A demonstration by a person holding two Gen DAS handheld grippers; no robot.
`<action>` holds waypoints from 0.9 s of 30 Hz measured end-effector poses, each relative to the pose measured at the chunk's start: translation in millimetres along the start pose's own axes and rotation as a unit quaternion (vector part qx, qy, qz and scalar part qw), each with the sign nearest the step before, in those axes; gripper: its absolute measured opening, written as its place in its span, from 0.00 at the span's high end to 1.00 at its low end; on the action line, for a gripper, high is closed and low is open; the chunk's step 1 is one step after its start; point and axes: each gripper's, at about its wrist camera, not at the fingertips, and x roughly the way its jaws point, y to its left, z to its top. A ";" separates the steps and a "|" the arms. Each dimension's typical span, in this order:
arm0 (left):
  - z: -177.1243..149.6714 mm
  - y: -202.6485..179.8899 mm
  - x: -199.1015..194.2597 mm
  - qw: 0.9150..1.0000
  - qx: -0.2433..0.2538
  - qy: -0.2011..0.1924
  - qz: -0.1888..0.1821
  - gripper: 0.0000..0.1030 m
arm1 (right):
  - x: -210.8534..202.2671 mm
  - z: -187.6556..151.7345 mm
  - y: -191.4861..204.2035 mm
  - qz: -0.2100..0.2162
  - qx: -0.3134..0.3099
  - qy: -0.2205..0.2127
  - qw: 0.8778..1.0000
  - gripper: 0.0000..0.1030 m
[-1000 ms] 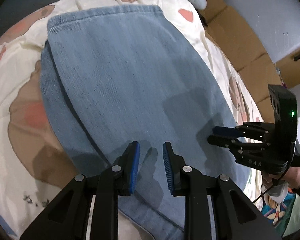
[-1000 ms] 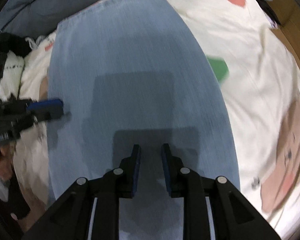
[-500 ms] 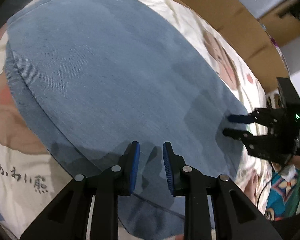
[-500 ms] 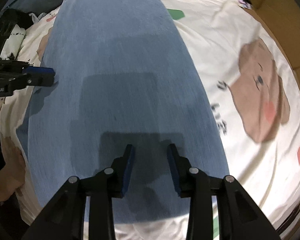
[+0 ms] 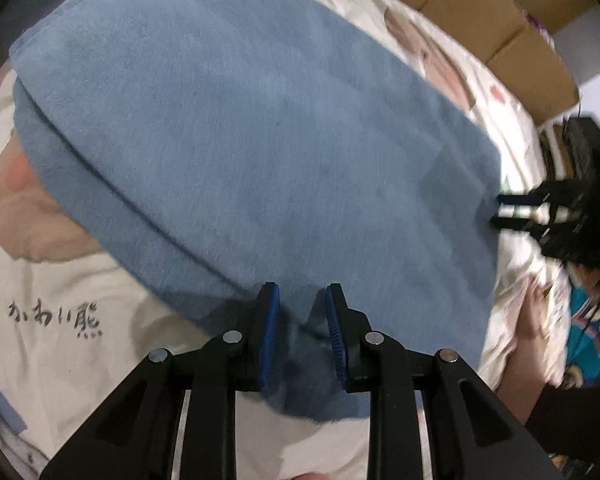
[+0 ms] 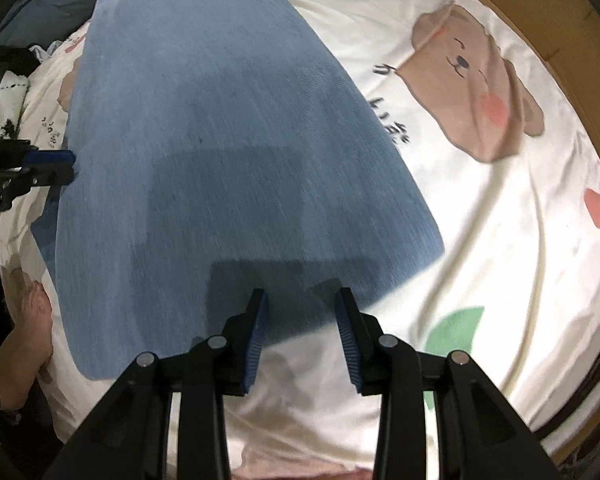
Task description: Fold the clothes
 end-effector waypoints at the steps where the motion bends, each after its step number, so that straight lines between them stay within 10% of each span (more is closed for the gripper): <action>1: -3.8 -0.2 2.4 1.000 0.000 0.007 0.001 0.76 | -4.4 -1.5 -1.8 -0.002 0.003 -0.001 1.000 0.68; 27: -31.0 3.9 5.9 0.998 0.036 0.056 0.000 0.75 | 0.8 -20.4 34.7 0.077 0.008 -0.094 0.993 0.64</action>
